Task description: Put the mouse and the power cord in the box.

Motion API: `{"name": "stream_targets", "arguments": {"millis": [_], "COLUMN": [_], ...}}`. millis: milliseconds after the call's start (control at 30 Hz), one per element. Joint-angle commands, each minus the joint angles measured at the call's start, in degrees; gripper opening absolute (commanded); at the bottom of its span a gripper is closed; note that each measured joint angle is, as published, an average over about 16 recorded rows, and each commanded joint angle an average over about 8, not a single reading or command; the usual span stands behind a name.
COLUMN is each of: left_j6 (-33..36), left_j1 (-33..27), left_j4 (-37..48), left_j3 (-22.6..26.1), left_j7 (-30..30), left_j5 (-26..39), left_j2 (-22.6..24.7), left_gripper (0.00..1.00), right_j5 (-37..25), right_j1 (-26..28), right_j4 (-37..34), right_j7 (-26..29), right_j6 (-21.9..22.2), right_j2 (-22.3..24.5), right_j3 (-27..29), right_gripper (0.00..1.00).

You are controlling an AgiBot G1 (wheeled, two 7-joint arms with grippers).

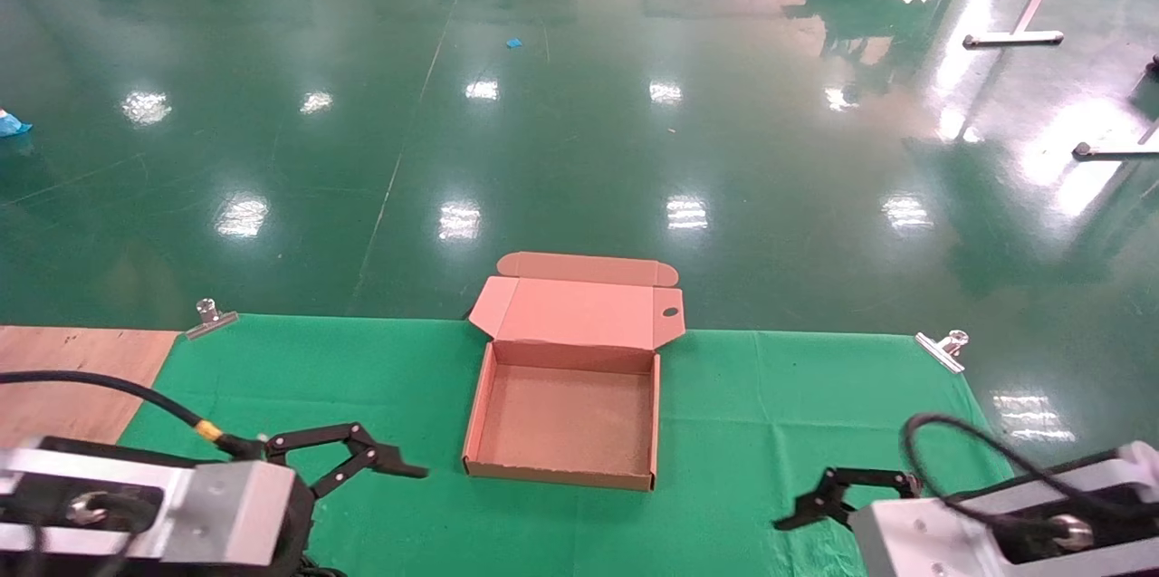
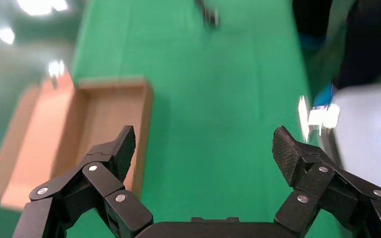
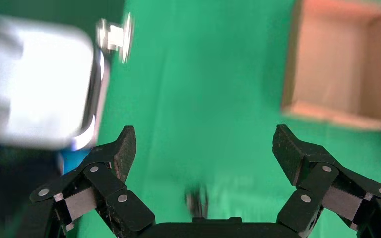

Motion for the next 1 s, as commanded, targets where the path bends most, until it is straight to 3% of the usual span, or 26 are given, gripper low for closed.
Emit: {"name": "stream_targets", "arguments": {"millis": [33, 200, 367, 667, 1000], "left_j6": [0.09, 0.06, -1.19, -8.76, -15.73], "left_j1": [-1.98, -5.40, -7.78, -10.08, -11.87], "left_j4": [1.17, 7.62, 16.33, 33.26, 48.37], "left_j3": [2.08, 7.68, 12.22, 16.47, 17.42], "left_j7": [1.72, 7.39, 13.60, 23.69, 31.98], "left_j5": [4.33, 13.21, 20.15, 29.30, 31.91], "left_j2": [0.67, 3.64, 6.93, 13.38, 18.24], "left_gripper": [1.00, 1.00, 1.00, 1.00, 1.00], "right_j5": [-4.33, -11.79, -16.86, -20.28, -19.30], "right_j1": [4.16, 10.22, 11.14, 6.32, 1.76], "right_j4": [0.01, -1.78, -5.88, -19.22, -34.97], "right_j7": [-0.32, -1.30, -4.39, -15.17, -25.42], "right_j6": [-0.14, 0.41, 2.88, 11.89, 18.52], "right_j2": [-0.76, -3.80, -6.65, -11.24, -18.01], "right_j3": [-5.28, -15.83, -20.86, -22.57, -22.76], "right_gripper": [1.00, 1.00, 1.00, 1.00, 1.00]}}
